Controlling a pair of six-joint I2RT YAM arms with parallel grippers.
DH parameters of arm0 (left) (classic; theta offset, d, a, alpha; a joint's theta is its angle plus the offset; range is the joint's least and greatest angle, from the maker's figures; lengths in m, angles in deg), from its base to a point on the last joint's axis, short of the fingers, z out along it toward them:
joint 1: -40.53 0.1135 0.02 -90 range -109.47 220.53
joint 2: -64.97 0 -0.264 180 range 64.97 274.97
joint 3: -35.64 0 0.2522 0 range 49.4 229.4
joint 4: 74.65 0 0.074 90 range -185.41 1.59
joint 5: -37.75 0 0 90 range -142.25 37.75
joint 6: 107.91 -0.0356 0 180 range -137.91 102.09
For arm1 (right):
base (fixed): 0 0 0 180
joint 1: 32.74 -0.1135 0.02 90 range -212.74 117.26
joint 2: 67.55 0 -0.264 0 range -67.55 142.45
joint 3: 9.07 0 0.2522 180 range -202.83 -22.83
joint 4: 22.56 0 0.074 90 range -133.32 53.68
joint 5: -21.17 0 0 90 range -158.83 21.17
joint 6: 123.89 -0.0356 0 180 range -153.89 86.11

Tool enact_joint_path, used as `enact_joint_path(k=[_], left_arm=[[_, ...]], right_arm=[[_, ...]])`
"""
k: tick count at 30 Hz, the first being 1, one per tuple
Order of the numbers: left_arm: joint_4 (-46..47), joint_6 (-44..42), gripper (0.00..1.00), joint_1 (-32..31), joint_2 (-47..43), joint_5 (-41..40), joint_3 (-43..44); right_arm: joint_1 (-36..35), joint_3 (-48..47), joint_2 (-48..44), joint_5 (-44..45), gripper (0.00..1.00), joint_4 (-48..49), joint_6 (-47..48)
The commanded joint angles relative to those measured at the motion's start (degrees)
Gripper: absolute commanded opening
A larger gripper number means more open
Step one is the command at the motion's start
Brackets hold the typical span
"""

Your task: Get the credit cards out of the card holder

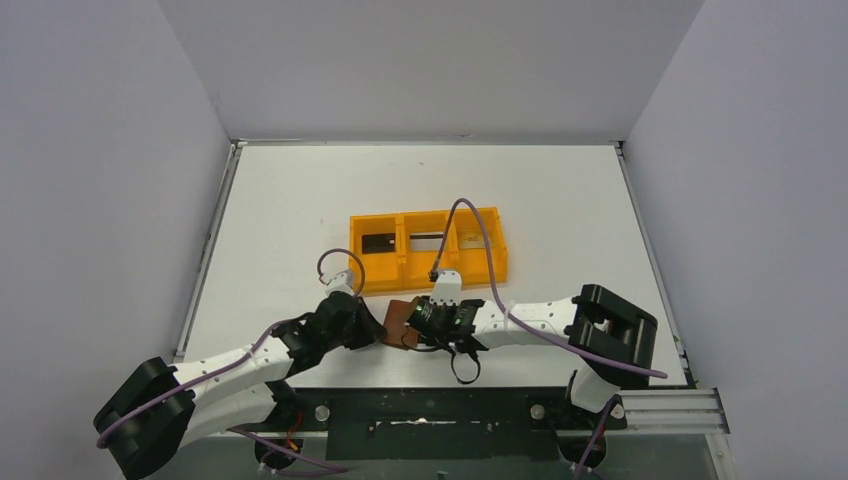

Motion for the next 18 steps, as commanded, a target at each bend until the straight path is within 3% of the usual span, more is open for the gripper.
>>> enact_joint_path(k=[1,13,18], left_arm=[[-0.01,-0.73,0.00,-0.25,-0.25,-0.35,0.34],[-0.19,-0.65,0.00,-0.25,-0.99,-0.13,-0.09],[-0.04,-0.48,0.01,-0.25,-0.94,-0.18,-0.10]], right_arm=[[2.01,2.38,-3.41,-1.76,0.25,8.51,-0.79],[5.35,7.82,-6.61,-5.82,0.23,15.59,-0.22],[6.03,10.38,-7.98,-7.15,0.17,18.50,-0.30]])
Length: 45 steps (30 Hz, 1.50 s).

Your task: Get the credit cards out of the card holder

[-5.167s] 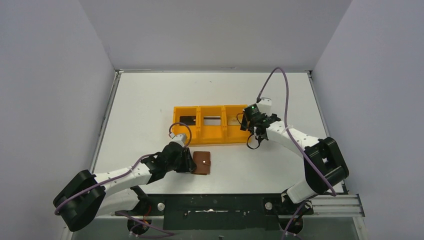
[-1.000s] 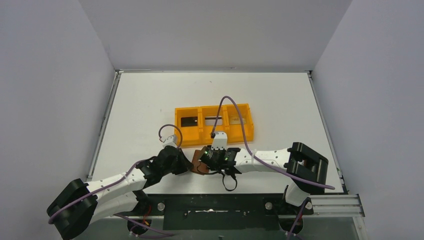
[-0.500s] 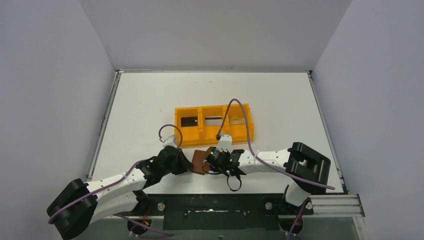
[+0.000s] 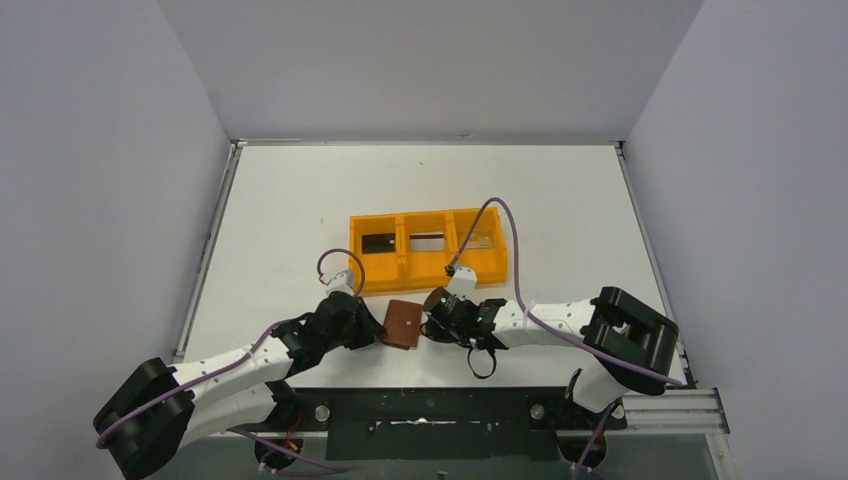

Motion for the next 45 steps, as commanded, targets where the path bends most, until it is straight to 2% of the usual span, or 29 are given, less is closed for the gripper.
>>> enact_joint_path(k=[1,11,16,22,27,32,39,45], left_arm=[[0.07,-0.45,0.01,-0.25,-0.78,-0.18,-0.11],[-0.01,-0.27,0.05,-0.24,-1.20,-0.07,-0.18],[-1.71,-0.32,0.11,-0.24,-2.20,-0.80,0.18],[-4.30,-0.45,0.32,-0.27,-8.54,-3.19,0.40],[-6.98,-0.63,0.47,-0.35,-14.13,-4.41,0.91],[-11.57,-0.22,0.50,-0.49,-18.95,-6.89,1.70],[-16.99,1.08,0.51,-0.47,-25.05,-10.47,2.15],[-18.13,1.22,0.52,-0.47,-26.91,-10.24,1.95]], right_arm=[[0.54,1.31,-3.15,-0.63,0.16,5.57,-0.38],[0.54,3.59,-2.86,-4.90,0.16,11.36,-1.65],[-0.19,1.56,-3.72,-1.18,0.03,7.53,-0.30],[-3.21,-1.63,-8.76,5.40,0.00,0.51,4.27],[-3.89,1.06,-15.57,3.67,0.00,5.59,8.24],[-3.89,1.81,-18.07,-1.96,0.00,12.49,13.76],[-3.86,-3.02,-10.65,-7.63,0.00,13.58,16.31],[-3.98,-3.69,-6.99,-15.18,0.00,19.76,17.95]])
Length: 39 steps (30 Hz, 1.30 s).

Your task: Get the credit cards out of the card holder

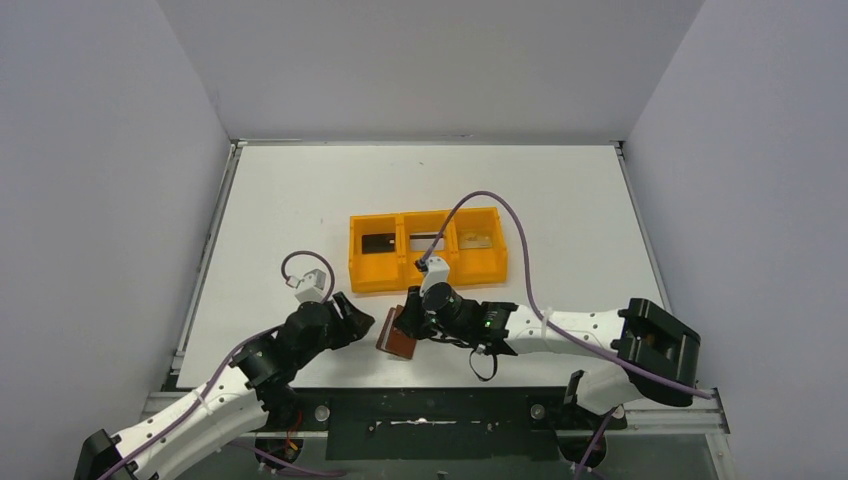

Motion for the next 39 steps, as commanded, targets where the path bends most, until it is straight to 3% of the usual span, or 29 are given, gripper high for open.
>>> enact_joint_path(k=[1,10,18,33,39], left_arm=[[-0.79,0.49,0.52,-0.40,-1.28,-1.48,1.98],[0.76,-0.31,0.52,-0.38,-1.41,-0.16,1.39],[10.44,-3.89,0.51,-0.41,4.46,7.60,0.64],[16.28,-6.76,0.50,-0.66,14.07,11.61,4.22],[8.99,-6.04,0.50,-0.76,12.50,5.43,6.66]], right_arm=[[-0.37,-2.88,0.77,-5.79,0.00,7.57,2.80],[1.06,5.39,-7.11,3.89,0.00,2.18,-1.34],[7.12,19.93,-9.54,-0.12,0.00,9.80,-9.52],[7.20,17.44,-10.13,5.72,0.05,1.78,-9.74],[7.17,15.46,-8.20,7.55,0.05,-0.97,-10.25]])
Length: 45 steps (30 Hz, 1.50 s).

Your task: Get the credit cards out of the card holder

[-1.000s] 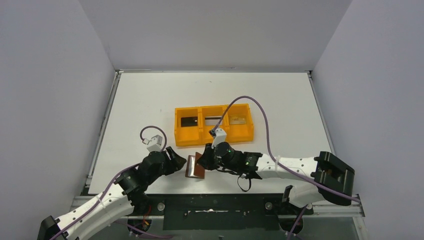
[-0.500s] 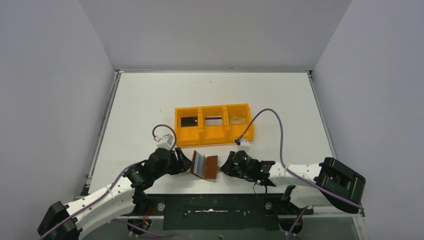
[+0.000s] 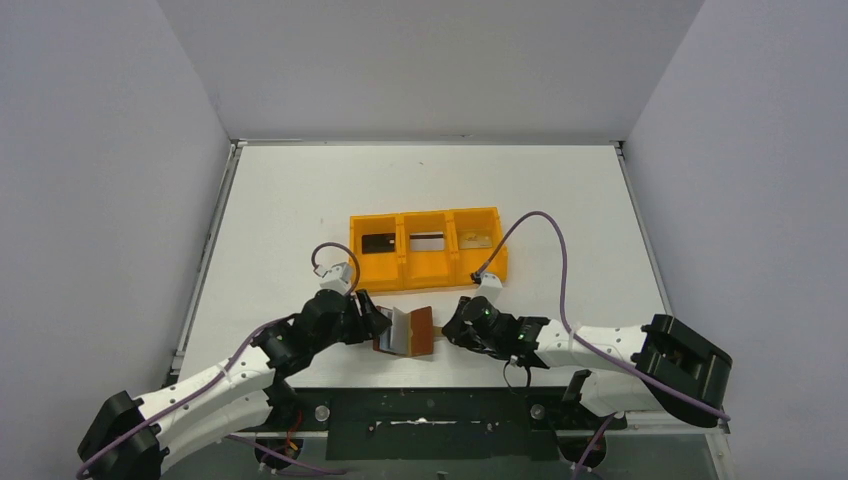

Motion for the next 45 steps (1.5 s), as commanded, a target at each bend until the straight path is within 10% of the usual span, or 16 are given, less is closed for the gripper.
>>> enact_joint_path(k=[1,33,45], left_arm=[[-2.79,-0.03,0.50,-0.32,-2.39,-4.95,4.80],[12.90,0.25,0.48,-1.87,12.10,10.30,4.94],[-2.58,1.77,0.52,-2.92,3.14,-4.47,6.14]], right_arm=[[-0.08,-3.25,0.65,4.15,0.05,-1.70,-0.75],[-0.44,-3.72,2.52,4.28,0.05,-0.68,-2.11],[-0.66,-3.29,2.14,4.86,0.06,-1.56,-3.48]])
